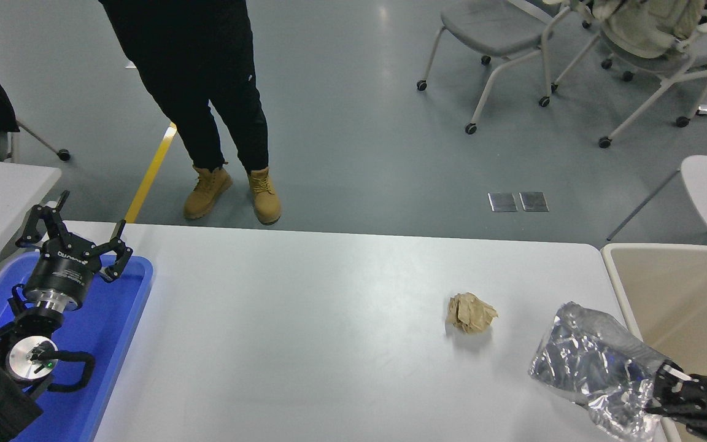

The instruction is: Clean the table surface

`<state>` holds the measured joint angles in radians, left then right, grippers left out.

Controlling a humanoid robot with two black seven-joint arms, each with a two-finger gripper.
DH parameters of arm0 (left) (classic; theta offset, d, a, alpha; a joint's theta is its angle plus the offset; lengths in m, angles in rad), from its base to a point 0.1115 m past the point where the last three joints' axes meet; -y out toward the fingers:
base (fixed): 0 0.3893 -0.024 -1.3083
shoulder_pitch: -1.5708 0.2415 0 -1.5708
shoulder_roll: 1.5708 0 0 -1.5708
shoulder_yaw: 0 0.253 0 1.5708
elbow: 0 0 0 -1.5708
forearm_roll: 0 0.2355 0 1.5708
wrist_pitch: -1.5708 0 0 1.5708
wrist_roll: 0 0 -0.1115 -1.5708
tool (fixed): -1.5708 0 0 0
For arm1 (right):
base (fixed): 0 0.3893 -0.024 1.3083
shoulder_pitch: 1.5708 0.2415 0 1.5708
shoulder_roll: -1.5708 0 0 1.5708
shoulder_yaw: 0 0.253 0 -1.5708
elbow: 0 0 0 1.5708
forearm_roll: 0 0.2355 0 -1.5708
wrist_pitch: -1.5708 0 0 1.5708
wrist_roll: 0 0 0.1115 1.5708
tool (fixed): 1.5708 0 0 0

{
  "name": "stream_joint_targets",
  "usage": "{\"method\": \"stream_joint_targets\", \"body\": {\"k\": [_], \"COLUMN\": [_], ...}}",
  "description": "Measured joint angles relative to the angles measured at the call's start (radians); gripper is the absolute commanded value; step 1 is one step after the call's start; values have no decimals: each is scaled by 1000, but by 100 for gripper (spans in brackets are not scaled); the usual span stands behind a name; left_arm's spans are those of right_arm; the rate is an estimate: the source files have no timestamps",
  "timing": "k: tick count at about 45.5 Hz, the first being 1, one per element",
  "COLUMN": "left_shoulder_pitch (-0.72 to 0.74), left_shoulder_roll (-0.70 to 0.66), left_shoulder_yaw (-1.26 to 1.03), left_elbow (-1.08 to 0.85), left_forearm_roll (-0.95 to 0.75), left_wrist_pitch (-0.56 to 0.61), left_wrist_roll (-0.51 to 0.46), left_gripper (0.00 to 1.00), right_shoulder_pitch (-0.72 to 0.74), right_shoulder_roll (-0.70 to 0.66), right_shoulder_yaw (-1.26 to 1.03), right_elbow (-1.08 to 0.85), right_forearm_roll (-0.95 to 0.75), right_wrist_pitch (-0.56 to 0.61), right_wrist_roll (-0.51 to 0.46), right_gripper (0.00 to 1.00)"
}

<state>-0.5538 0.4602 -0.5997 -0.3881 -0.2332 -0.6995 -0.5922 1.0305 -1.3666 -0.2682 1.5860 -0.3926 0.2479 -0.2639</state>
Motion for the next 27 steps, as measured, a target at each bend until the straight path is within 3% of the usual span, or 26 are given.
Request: {"method": "stream_joint_targets", "body": {"k": [12, 27], "left_shoulder_pitch": [0, 0], "left_shoulder_roll": [0, 0], "left_shoulder_yaw": [0, 0], "left_elbow": [0, 0], "left_forearm_roll": [0, 0], "left_wrist_pitch": [0, 0], "left_wrist_roll": [0, 0], "left_gripper": [100, 100], "right_shoulder_pitch": [102, 139], "right_shoulder_roll": [-196, -334], "right_shoulder_yaw": [24, 147], "right_elbow": [4, -3], "right_forearm_roll": [-73, -155], "right_wrist_pitch": [190, 381], "right_wrist_roll": [-3, -10], "right_gripper": [0, 0]}}
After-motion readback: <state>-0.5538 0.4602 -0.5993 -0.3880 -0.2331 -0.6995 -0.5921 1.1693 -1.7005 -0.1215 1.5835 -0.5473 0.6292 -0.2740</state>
